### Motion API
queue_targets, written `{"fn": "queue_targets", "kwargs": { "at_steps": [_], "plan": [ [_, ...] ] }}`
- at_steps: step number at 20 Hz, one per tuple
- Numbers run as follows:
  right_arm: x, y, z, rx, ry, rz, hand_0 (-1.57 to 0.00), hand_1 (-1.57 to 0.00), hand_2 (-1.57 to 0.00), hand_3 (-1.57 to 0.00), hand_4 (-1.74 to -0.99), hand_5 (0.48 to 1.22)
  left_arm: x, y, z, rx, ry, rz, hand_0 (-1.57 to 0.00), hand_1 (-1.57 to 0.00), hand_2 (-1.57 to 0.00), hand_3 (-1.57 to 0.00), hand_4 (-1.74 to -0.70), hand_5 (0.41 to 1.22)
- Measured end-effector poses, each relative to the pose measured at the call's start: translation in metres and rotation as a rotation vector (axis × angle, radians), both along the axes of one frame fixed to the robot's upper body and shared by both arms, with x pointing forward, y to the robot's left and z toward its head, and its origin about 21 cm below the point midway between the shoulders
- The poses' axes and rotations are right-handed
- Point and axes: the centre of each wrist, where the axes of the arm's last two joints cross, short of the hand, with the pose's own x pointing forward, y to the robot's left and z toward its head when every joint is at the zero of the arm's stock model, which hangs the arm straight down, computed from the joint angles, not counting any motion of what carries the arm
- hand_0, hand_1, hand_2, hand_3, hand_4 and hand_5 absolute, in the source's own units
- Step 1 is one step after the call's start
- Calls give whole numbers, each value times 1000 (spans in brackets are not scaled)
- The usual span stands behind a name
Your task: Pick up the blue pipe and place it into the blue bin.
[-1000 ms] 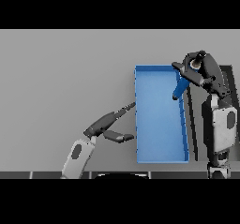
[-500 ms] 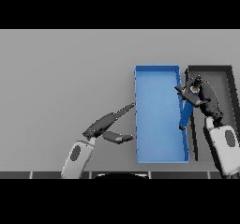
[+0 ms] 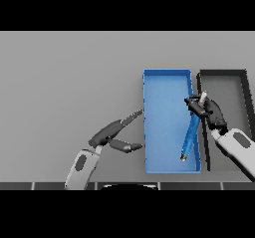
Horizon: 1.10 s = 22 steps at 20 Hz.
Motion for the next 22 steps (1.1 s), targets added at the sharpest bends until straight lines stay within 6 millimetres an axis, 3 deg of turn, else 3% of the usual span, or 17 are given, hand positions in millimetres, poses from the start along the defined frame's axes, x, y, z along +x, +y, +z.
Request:
{"fn": "queue_targets", "kwargs": {
  "at_steps": [4, 11, 15, 22],
  "plan": [
    [0, 0, -5, -98, 61, 101, -156, -143, -143, -84, -1083, 934, -2, -1, -1, -2, 8, 1, 1, 1, 1, 1, -886, 428],
    [-1, 4, -15, -211, 111, 191, -32, -29, -29, -17, -1038, 734, -5, -3, -3, 2, 11, 7, 1, 1, 1, 1, -887, 429],
    [2, 3, -15, -237, 109, 194, -13, -11, -11, -6, -1022, 672, -5, -4, -2, -7, 3, 6, 1, 1, 1, 1, -887, 431],
    [5, 2, -13, -241, 120, 229, -6, -5, -5, -3, -1022, 643, -2, 3, -1, 13, 9, 13, 1, 1, 1, 1, -885, 431]
  ]
}}
